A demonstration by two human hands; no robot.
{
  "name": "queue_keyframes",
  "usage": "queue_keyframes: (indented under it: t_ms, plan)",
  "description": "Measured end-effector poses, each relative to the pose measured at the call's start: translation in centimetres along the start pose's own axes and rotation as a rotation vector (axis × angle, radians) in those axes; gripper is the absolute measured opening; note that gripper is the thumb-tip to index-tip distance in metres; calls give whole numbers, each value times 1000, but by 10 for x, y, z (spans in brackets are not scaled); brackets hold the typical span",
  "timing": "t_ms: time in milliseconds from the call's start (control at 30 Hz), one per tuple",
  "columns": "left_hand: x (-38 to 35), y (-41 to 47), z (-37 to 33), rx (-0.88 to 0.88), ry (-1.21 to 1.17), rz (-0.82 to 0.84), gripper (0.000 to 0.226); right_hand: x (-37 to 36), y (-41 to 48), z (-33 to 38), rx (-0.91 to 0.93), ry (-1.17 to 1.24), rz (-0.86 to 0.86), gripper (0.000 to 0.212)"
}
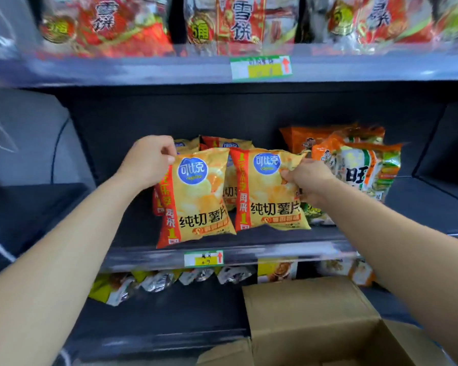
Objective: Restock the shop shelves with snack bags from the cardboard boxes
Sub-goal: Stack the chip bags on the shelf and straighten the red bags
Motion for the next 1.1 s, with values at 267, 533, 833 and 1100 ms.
queue_keyframes:
  t_ms: [267, 533, 833, 1100]
  plan:
    - [-31, 16, 48, 49, -53, -158, 18, -56, 15, -19, -2, 57, -84, 14]
    - [-53, -3, 87, 177, -187, -156, 87, -72, 10, -45, 5, 193, -24, 17]
    - [-122, -23, 119, 457, -415, 230, 119, -95, 4, -77, -30, -101, 205, 98]
    - [-122, -12, 120, 438, -439, 216, 101, -89, 13, -75, 76, -323, 53, 71]
Point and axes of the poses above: each hand's wrist, its own y-axis towards the middle knuckle, its own x-axis out of the back of the hand, z = x × y, the point moved 9 cm from there along y, towards the middle knuckle, and after that the axes turned 12 degrees about x, right-handed, at the moved point
